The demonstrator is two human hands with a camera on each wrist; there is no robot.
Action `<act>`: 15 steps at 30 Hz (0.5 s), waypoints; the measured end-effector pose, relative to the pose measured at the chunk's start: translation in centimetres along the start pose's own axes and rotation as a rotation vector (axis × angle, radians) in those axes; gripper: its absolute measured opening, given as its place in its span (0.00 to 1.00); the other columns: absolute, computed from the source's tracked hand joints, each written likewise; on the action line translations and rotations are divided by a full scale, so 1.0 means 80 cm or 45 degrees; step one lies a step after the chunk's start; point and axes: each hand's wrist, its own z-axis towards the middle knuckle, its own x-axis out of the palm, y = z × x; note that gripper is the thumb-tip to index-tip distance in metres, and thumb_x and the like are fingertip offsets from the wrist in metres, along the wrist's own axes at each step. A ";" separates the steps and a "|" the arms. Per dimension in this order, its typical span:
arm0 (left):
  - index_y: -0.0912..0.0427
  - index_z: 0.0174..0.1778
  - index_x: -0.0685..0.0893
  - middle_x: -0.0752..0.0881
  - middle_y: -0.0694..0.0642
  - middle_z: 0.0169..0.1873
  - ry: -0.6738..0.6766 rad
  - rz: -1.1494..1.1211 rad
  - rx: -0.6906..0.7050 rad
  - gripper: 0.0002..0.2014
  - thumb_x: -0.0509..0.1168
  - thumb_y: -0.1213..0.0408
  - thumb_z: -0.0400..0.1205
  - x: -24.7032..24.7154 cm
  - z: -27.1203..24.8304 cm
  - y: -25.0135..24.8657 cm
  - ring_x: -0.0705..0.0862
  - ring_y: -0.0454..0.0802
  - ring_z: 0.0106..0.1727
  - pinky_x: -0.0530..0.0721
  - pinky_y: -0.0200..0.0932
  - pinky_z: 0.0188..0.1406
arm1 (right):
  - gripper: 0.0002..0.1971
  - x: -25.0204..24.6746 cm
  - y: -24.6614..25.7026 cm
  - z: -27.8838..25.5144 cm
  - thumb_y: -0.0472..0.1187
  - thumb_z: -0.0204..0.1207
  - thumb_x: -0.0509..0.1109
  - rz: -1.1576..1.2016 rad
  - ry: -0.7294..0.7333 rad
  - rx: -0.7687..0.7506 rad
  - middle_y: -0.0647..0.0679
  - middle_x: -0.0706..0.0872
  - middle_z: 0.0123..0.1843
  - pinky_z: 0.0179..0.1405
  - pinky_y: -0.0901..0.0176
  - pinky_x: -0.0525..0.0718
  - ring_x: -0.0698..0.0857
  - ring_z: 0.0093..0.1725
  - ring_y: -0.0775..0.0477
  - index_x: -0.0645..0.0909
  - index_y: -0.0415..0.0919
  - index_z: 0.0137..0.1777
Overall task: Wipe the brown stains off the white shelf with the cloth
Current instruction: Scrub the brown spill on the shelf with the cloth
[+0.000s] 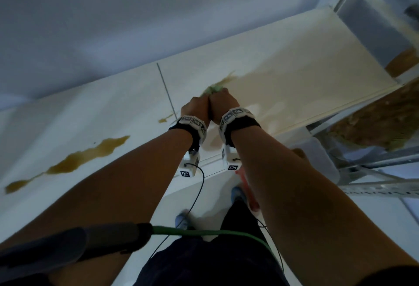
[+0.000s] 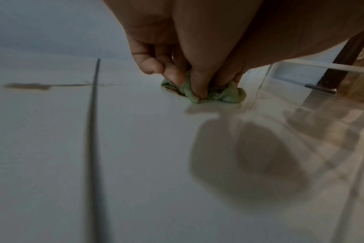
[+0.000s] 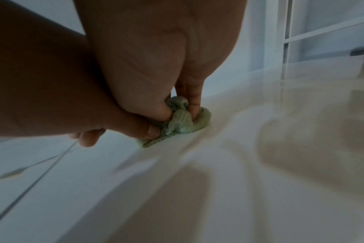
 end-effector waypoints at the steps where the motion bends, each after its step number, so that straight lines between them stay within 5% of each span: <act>1: 0.58 0.60 0.78 0.87 0.61 0.50 -0.006 -0.002 -0.007 0.12 0.55 0.64 0.84 0.000 -0.007 0.014 0.87 0.64 0.50 0.80 0.49 0.42 | 0.14 0.005 0.014 0.000 0.35 0.75 0.58 0.003 0.011 -0.002 0.36 0.87 0.52 0.61 0.41 0.81 0.79 0.63 0.35 0.81 0.35 0.55; 8: 0.55 0.63 0.77 0.88 0.59 0.49 -0.004 -0.005 -0.042 0.13 0.56 0.62 0.83 -0.008 -0.056 0.114 0.88 0.63 0.50 0.81 0.48 0.42 | 0.17 0.031 0.118 -0.010 0.33 0.80 0.57 0.062 -0.016 0.026 0.37 0.83 0.64 0.65 0.43 0.81 0.74 0.70 0.37 0.79 0.32 0.64; 15: 0.56 0.66 0.75 0.87 0.59 0.54 -0.024 -0.031 -0.136 0.15 0.55 0.63 0.83 -0.015 -0.111 0.205 0.87 0.63 0.53 0.83 0.52 0.47 | 0.14 0.056 0.224 -0.017 0.35 0.80 0.56 0.027 0.031 -0.039 0.35 0.86 0.56 0.59 0.44 0.83 0.77 0.66 0.35 0.81 0.32 0.58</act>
